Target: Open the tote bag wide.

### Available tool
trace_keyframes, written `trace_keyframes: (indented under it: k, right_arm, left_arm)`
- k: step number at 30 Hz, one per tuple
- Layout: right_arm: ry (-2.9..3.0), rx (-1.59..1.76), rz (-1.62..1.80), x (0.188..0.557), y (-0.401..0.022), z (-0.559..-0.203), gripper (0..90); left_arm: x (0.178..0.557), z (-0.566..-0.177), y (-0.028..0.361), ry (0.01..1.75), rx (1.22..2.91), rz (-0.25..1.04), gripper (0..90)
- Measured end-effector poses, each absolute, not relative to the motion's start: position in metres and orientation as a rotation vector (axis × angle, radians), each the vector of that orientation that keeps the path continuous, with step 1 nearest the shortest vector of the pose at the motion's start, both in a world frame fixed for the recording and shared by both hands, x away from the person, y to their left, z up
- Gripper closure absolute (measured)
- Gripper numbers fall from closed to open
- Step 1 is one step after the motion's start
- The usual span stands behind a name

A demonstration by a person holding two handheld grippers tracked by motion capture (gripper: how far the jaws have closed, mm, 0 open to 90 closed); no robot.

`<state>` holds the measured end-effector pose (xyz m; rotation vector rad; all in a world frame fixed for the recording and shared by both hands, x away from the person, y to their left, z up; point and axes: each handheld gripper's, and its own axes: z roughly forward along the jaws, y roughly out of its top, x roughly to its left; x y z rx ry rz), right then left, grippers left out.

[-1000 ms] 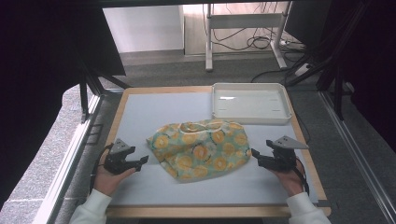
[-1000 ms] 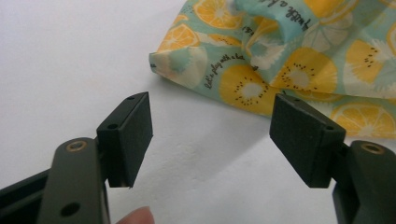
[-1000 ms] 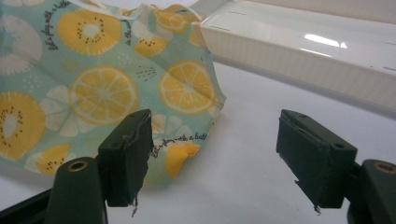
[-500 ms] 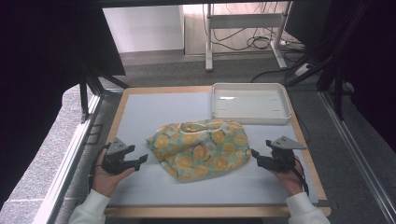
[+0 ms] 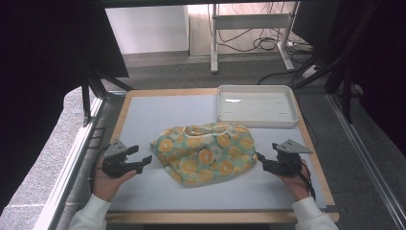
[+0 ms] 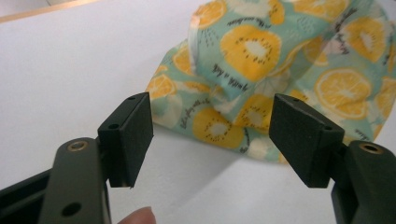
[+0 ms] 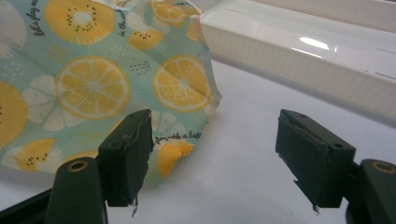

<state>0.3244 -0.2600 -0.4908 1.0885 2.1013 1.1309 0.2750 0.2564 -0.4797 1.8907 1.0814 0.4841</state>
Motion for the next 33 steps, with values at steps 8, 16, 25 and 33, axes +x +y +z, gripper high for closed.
trace_keyframes:
  k: [8,16,25,33]
  right_arm:
    - [2.091,1.097,1.136,0.324,-0.261,-0.491,27.5]
    - [2.090,1.103,1.130,0.324,-0.260,-0.491,27.5]
    - [2.078,1.115,1.136,0.322,-0.261,-0.489,27.4]
    - [2.074,1.123,1.129,0.322,-0.263,-0.489,27.0]
  left_arm:
    - [0.279,-0.467,0.249,1.058,1.897,0.493,29.9]
    - [0.284,-0.458,0.244,1.053,1.918,0.465,30.3]
    - [0.292,-0.450,0.232,1.022,1.930,0.453,30.6]
    - [0.304,-0.449,0.222,1.013,1.946,0.447,29.5]
